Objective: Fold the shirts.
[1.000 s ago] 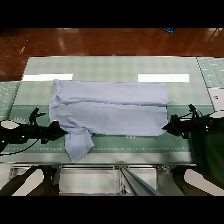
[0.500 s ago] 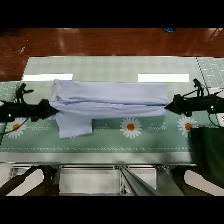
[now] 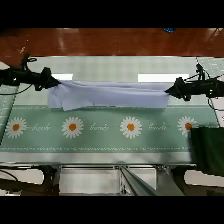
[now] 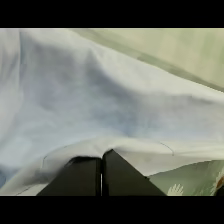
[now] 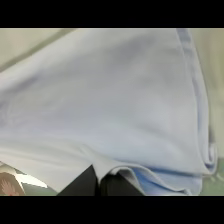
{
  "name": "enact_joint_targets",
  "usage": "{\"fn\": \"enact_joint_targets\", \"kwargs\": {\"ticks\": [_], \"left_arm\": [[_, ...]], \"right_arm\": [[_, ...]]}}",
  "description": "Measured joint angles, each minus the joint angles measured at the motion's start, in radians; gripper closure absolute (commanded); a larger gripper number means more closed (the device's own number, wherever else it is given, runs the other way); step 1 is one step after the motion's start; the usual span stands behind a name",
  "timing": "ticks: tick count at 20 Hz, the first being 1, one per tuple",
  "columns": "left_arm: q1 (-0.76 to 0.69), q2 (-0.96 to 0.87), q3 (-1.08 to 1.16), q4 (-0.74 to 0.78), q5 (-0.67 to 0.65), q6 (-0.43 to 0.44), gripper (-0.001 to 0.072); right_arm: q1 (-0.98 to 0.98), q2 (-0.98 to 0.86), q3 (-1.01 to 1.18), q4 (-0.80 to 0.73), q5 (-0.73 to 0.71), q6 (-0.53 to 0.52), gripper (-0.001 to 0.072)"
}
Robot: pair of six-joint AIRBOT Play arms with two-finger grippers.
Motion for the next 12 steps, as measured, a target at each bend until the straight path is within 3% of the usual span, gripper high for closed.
{"fn": "enact_joint_targets", "kwargs": {"ticks": [2, 3, 4, 6, 12], "left_arm": [[-0.023, -0.098, 0.111, 0.0, -0.025, -0.023, 0.0681], [-0.031, -0.142, 0.153, -0.001, -0.029, -0.034, 0.0676], [-0.035, -0.176, 0.183, 0.0, -0.039, -0.042, 0.0581], [-0.042, -0.229, 0.223, -0.001, -0.045, -0.055, 0.0208], [0.03, -0.259, 0.357, 0.0, -0.174, -0.071, 0.0203]], "right_arm": [[0.0, -0.051, 0.04, 0.023, -0.012, -0.001, 0.0679], [0.0, -0.074, 0.056, 0.036, -0.021, -0.002, 0.0512], [0.0, -0.093, 0.068, 0.044, -0.034, -0.003, 0.0313], [0.0, -0.127, 0.083, 0.065, -0.072, -0.005, 0.0293], [-0.077, -0.136, 0.132, 0.062, -0.061, -0.02, 0.0295]]}}
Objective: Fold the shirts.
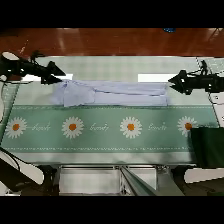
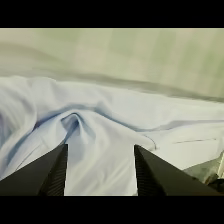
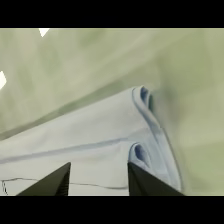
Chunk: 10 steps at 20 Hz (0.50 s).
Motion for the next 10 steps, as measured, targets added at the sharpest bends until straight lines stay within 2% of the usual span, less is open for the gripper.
{"fn": "enact_joint_targets", "kwargs": {"ticks": [4, 7, 10], "left_arm": [[0.102, 0.154, 0.025, 0.005, -0.145, 0.035, 0.0204], [0.127, 0.378, -0.101, 0.0, -0.121, 0.098, 0.0204], [0.09, 0.612, -0.313, 0.002, -0.028, 0.169, 0.0204]], "right_arm": [[-0.085, 0.046, 0.003, -0.158, 0.089, 0.024, 0.0294], [-0.093, 0.062, -0.046, -0.231, 0.092, 0.037, 0.0295], [-0.069, 0.051, -0.095, -0.221, 0.023, 0.037, 0.0294]]}}
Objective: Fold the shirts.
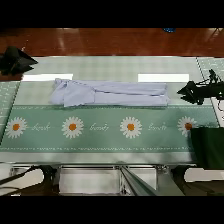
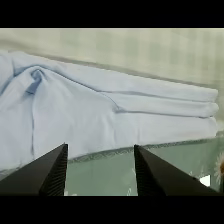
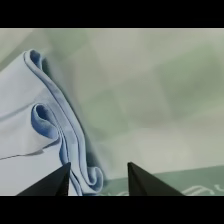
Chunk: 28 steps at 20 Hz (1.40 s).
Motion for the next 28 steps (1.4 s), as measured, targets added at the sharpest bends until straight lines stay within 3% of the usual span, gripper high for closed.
{"fn": "enact_joint_targets", "kwargs": {"ticks": [4, 9, 10, 11, 12, 13, 14, 15, 16, 18, 21, 24, 28], "left_arm": [[-0.087, 0.232, -0.264, 0.001, 0.126, 0.088, 0.0204], [-0.167, 0.311, -0.396, 0.0, 0.217, 0.126, 0.0204], [-0.183, 0.307, -0.405, 0.001, 0.227, 0.129, 0.0204], [-0.2, 0.298, -0.411, 0.0, 0.238, 0.133, 0.0204], [-0.217, 0.285, -0.416, 0.0, 0.251, 0.135, 0.0204], [-0.237, 0.269, -0.42, 0.0, 0.267, 0.137, 0.021], [-0.256, 0.252, -0.422, -0.004, 0.275, 0.138, 0.0323], [-0.276, 0.231, -0.424, -0.009, 0.286, 0.139, 0.0574], [-0.294, 0.212, -0.425, -0.014, 0.288, 0.141, 0.068], [-0.322, 0.183, -0.426, -0.016, 0.3, 0.145, 0.0681], [-0.437, 0.122, -0.427, -0.049, 0.325, 0.187, 0.0682], [-0.62, 0.069, -0.401, -0.043, 0.443, 0.234, 0.0682], [-0.834, -0.103, -0.245, 0.006, 0.562, 0.12, 0.0683]], "right_arm": [[0.037, -0.068, -0.021, 0.101, -0.037, -0.057, 0.0295], [0.119, -0.13, -0.023, 0.244, -0.043, -0.127, 0.0308], [0.141, -0.137, -0.018, 0.259, -0.055, -0.134, 0.0429], [0.162, -0.142, -0.01, 0.258, -0.071, -0.138, 0.0647], [0.178, -0.146, -0.002, 0.254, -0.08, -0.142, 0.0693], [0.191, -0.146, 0.011, 0.267, -0.079, -0.146, 0.0693], [0.199, -0.146, 0.026, 0.281, -0.068, -0.153, 0.0693], [0.203, -0.141, 0.035, 0.279, -0.038, -0.161, 0.0693], [0.204, -0.127, 0.043, 0.274, -0.01, -0.166, 0.0693], [0.203, -0.091, 0.043, 0.239, 0.027, -0.164, 0.0693], [0.187, 0.116, -0.051, 0.105, 0.09, -0.13, 0.0693], [0.175, 0.377, -0.195, 0.055, 0.106, -0.11, 0.0692], [0.171, 0.721, -0.324, 0.031, 0.126, -0.032, 0.0692]]}}
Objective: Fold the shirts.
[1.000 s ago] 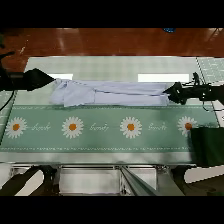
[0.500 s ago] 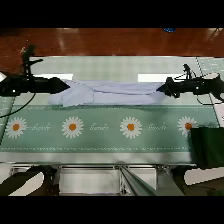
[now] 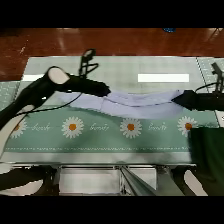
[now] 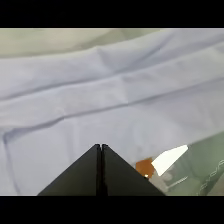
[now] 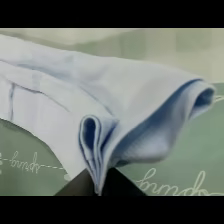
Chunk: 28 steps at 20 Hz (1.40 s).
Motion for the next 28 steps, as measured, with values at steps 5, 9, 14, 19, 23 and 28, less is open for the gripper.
{"fn": "enact_joint_targets", "kwargs": {"ticks": [5, 9, 14, 19, 23, 28], "left_arm": [[-0.181, -0.313, 0.305, 0.086, -0.148, -0.188, 0.0682], [-0.304, -0.479, 0.454, 0.108, -0.235, -0.292, 0.0682], [-0.401, -0.548, 0.519, 0.09, -0.242, -0.356, 0.0682], [-0.282, -0.517, 0.546, 0.093, -0.298, -0.37, 0.0682], [-0.093, -0.407, 0.547, 0.15, -0.396, -0.357, 0.0682], [0.168, -0.148, 0.383, 0.308, -0.447, -0.357, 0.0682]], "right_arm": [[-0.001, 0.294, -0.046, 0.0, 0.042, 0.105, 0.0692], [-0.001, 0.374, -0.054, 0.045, 0.081, 0.128, 0.0693], [-0.002, 0.398, -0.056, 0.086, 0.095, 0.126, 0.0692], [-0.002, 0.392, -0.056, 0.15, 0.109, 0.092, 0.0692], [-0.002, 0.323, -0.056, 0.266, 0.108, 0.029, 0.0692], [0.132, 0.168, -0.037, 0.433, 0.011, -0.074, 0.0692]]}}
